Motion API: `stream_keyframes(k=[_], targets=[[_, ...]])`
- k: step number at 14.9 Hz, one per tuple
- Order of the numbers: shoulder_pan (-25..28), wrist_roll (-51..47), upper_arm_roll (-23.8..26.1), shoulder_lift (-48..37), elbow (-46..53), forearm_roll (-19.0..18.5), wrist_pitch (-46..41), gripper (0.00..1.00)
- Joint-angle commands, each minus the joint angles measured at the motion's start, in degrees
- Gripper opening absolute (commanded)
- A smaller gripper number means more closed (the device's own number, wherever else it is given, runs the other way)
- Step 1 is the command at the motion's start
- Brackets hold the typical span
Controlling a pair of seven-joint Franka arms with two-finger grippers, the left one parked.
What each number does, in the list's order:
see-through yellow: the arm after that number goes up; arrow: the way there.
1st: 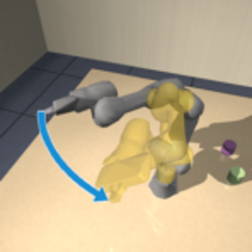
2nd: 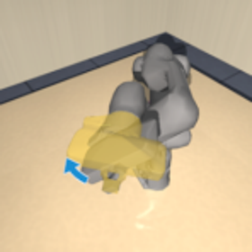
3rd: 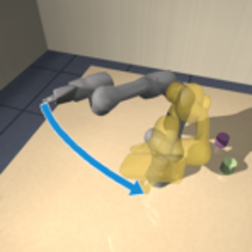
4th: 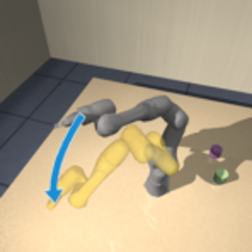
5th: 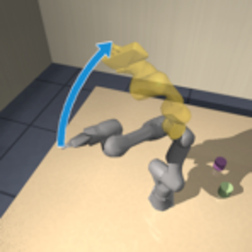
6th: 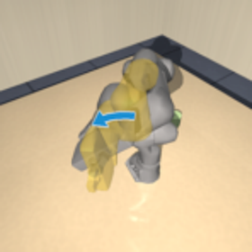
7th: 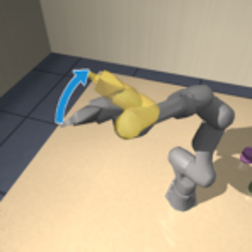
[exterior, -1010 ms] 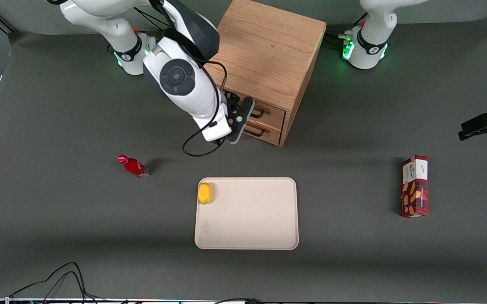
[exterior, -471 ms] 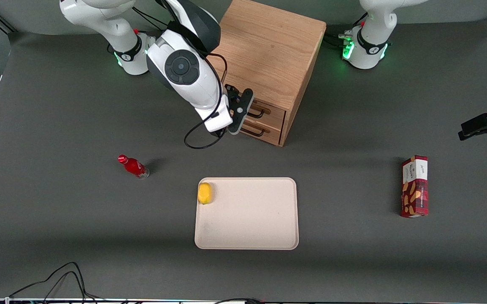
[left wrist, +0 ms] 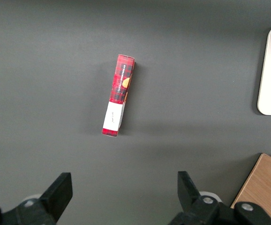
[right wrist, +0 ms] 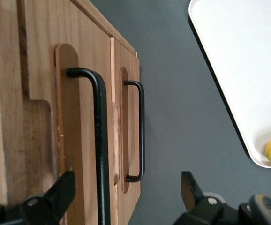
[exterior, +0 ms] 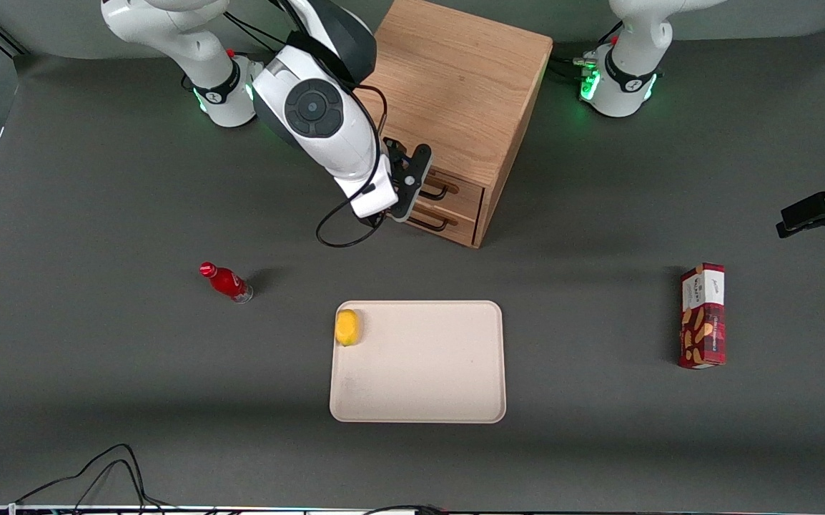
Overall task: Open upper drawer
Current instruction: 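Align the open right gripper around the upper drawer handle and close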
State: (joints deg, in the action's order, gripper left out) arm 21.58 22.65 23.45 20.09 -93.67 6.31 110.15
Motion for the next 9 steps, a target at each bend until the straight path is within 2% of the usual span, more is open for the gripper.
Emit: stream_keyframes(k=[1,9], targets=[[-0.31,0.02,0.46,-1.28,-1.52,0.37,1.03,1.00],[-0.66,0.02,0.37,0.21,-1.34,0.45,3.23,1.00]])
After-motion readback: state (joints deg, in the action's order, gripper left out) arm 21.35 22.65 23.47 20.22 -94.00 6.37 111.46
